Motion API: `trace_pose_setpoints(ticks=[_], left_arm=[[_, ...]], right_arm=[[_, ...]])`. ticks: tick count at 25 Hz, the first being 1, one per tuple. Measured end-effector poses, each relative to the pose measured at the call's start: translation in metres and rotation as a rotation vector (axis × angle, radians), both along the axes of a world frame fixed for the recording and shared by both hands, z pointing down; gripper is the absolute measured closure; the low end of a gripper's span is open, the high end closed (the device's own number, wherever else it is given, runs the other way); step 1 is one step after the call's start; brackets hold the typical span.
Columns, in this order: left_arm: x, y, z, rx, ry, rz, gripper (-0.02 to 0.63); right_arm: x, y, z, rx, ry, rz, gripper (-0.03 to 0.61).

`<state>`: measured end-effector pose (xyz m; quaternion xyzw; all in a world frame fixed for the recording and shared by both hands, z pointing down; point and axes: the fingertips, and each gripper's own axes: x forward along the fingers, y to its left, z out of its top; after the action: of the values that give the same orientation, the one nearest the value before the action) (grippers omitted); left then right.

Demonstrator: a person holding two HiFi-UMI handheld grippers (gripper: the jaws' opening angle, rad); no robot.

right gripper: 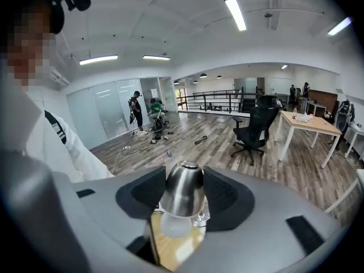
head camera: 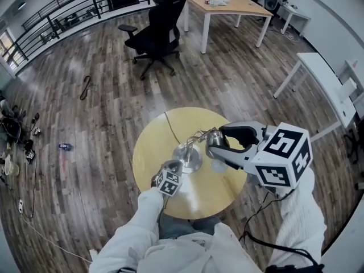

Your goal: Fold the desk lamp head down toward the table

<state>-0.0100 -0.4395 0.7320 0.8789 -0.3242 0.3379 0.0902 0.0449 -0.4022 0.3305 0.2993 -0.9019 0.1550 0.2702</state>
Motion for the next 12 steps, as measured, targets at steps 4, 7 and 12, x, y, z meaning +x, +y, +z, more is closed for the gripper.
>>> trace_pose_setpoints(ticks=[4,7,12], left_arm=[[-0.003,-0.002,0.0,-0.006,0.002,0.005,0.614],[-0.005,-0.002,0.0,-0.008,0.004,0.001,0.614],[-0.003,-0.001,-0.001,-0.007,0.018,-0.025,0.614]], right_arm=[[0.004,0.011,0.007,-0.017,0.023,-0.008,0.376],[0.01,0.025,0.017,-0.017,0.078,-0.014,0.376],[0.026,0.055,0.043,-0.006,0.089,0.001,0.377]])
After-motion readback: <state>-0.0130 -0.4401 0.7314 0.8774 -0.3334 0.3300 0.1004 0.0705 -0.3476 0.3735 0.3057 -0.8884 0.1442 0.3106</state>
